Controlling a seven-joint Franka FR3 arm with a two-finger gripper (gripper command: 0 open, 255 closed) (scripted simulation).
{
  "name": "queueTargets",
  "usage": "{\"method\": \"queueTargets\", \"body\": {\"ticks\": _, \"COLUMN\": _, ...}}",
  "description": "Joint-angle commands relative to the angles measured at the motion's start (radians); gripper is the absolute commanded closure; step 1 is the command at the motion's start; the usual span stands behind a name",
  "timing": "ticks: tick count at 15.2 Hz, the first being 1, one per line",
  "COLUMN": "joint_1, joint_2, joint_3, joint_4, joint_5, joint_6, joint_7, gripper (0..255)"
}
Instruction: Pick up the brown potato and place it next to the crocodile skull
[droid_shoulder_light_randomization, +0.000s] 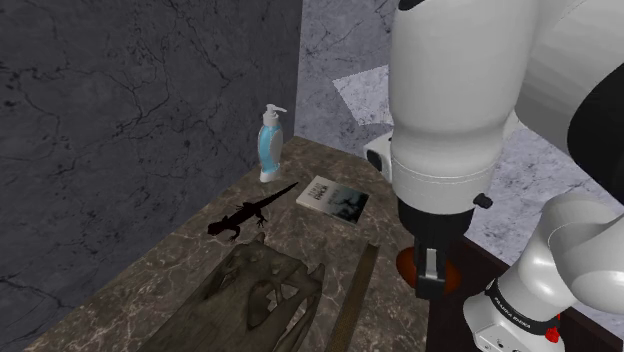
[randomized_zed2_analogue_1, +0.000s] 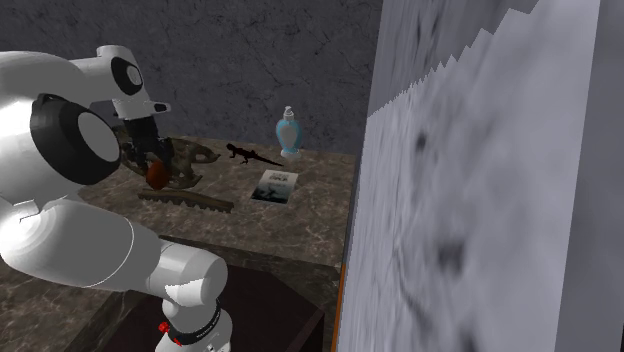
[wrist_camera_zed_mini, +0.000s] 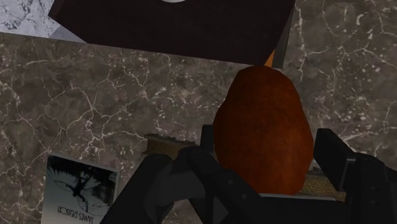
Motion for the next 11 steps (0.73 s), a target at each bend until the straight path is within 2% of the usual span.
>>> {"method": "queueTargets", "body": {"ticks": 1, "joint_1": 0.0, "joint_2": 0.006, "joint_3": 0.005, "joint_4": -0.023, "joint_5": 0.0, "joint_6": 0.029, "joint_7": 0.0, "gripper": 255}}
{"method": "queueTargets", "body": {"ticks": 11, "joint_1": 0.002, "joint_2": 0.034, "joint_3": 0.034, "joint_4": -0.135, "joint_5": 0.006, "joint_6": 0.167, "joint_7": 0.009, "gripper": 255}}
